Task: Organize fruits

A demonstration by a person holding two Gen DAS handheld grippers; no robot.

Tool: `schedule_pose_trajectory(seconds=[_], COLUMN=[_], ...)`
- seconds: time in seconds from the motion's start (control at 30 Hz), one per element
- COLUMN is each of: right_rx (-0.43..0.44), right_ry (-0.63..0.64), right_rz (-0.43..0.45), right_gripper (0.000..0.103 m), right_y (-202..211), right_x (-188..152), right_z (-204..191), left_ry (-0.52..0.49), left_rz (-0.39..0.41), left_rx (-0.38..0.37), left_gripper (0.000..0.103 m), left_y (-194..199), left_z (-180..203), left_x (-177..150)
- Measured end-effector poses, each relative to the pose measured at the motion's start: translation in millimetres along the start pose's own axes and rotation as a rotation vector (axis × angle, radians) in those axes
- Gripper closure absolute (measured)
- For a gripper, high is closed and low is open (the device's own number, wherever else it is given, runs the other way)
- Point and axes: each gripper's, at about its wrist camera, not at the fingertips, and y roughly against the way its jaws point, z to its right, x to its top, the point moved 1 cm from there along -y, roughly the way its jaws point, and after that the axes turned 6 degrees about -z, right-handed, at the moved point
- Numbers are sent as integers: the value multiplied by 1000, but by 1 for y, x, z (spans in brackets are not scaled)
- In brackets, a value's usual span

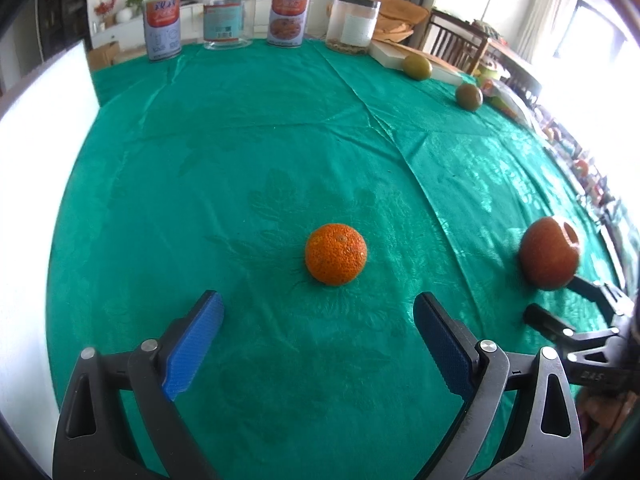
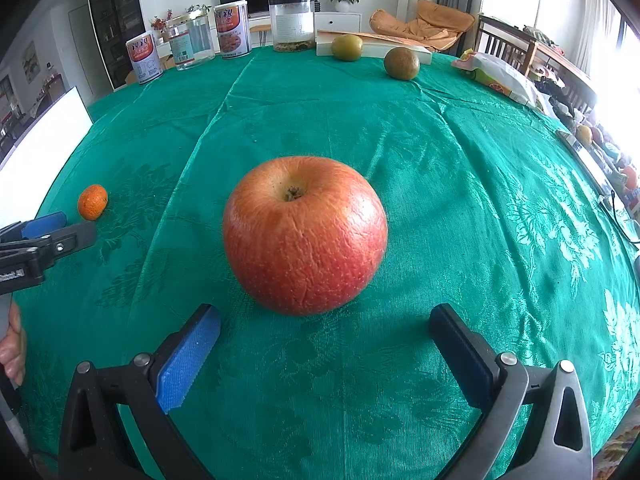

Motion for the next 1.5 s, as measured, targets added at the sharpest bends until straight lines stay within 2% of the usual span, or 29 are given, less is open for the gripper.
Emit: schedule_pose_trajectory(seconds=[0.07, 0.17, 0.27, 0.33, 0.37, 0.47, 0.6, 0.63, 0.67, 0.73, 0.77, 0.83, 0.9, 0.97, 1.07, 1.13, 1.2, 1.27, 1.37, 1.47, 1.5], right_rx=[5, 53, 98, 140, 163, 196, 132, 130, 128, 113, 132, 229, 355, 468, 617, 687, 736, 735, 679, 592, 571], right_ry=[-5, -23, -62, -111, -134, -136, -69, -59, -41, -41, -53, -76, -56, 11, 163, 280, 385, 484, 616, 681, 687], right_rz=[1, 22, 103, 142, 137, 73, 23, 10, -19, -46, -59, -76, -64, -48, -26, -14, -19, -22, -53, -90, -112], right_gripper=[0, 0, 0, 0, 0, 0, 1, 4, 29, 33, 33, 33, 33, 33, 33, 33, 33, 33, 33, 33, 32], right_y=[0, 5, 22, 30, 30, 20, 9, 6, 2, 3, 6, 17, 38, 64, 102, 124, 137, 141, 130, 107, 99], right_x=[1, 2, 2, 3, 5, 16, 36, 40, 43, 44, 42, 38, 40, 47, 62, 68, 69, 65, 52, 37, 36], right_z=[0, 3, 11, 22, 27, 28, 11, 7, 4, 0, -2, -10, -34, -74, -158, -218, -275, -326, -388, -421, -426], left_ry=[15, -54, -118, -147, -152, -140, -70, -58, -48, -33, -28, -20, -6, 16, 107, 194, 298, 398, 510, 596, 616], left_rz=[19, 22, 33, 20, -5, 24, 36, 42, 48, 58, 65, 78, 111, 174, 271, 292, 273, 225, 134, 57, 41], left_rx=[0, 65, 79, 108, 119, 135, 85, 66, 44, -3, -34, -101, -172, -178, -89, -13, 66, 134, 209, 218, 233], left_gripper=[7, 8, 9, 32, 64, 73, 76, 76, 76, 76, 76, 76, 76, 76, 76, 76, 76, 76, 76, 74, 68], left_y=[7, 4, -1, -8, -15, -12, 2, 9, 17, 42, 57, 94, 139, 183, 233, 249, 248, 236, 209, 187, 183], left_z=[-6, 4, 22, 31, 33, 35, 30, 30, 30, 29, 28, 26, 17, 0, -49, -94, -142, -190, -245, -277, -281], left_x=[-3, 1, 8, 10, 11, 11, 4, 1, -3, -13, -19, -32, -43, -49, -51, -50, -49, -49, -53, -61, -64])
